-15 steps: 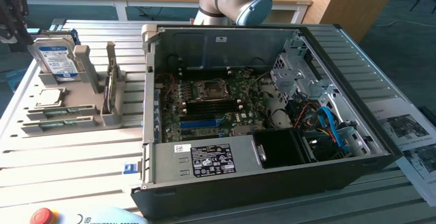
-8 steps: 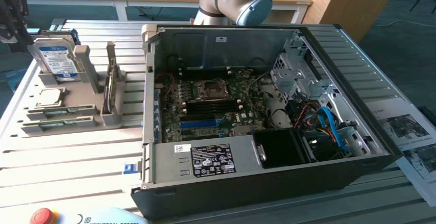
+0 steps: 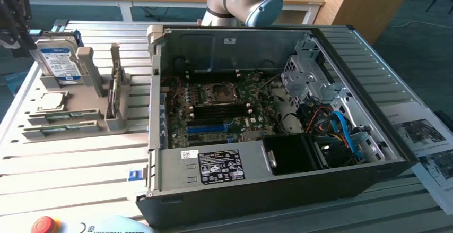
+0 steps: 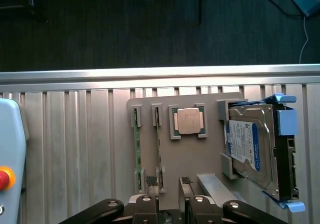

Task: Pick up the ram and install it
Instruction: 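Pick up the ram and move it above insertion slot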

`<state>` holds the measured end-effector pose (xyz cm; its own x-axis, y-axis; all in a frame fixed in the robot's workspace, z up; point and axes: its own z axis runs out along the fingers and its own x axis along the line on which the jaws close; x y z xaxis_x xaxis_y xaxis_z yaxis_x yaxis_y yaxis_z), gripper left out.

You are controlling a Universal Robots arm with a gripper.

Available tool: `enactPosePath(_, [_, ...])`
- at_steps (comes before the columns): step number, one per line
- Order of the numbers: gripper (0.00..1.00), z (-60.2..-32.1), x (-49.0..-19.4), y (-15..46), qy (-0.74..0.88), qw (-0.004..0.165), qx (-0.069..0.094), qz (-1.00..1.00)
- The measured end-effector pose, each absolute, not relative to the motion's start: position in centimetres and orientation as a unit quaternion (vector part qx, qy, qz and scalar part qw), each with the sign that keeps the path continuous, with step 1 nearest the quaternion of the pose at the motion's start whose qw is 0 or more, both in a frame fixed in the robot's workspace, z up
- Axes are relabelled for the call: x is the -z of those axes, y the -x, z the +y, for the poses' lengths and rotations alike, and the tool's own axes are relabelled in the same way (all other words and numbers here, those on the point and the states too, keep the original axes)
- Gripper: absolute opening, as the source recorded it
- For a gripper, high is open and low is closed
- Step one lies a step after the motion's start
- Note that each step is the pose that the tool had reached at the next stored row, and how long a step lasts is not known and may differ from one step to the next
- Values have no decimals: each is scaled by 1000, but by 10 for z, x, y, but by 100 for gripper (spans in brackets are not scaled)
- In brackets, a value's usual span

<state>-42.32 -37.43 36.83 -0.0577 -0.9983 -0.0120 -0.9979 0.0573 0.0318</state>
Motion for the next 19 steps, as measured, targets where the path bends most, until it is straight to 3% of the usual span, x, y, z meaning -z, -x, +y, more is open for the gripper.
enactPosePath(19, [30,-374,-344,423,-686,7,16,-727])
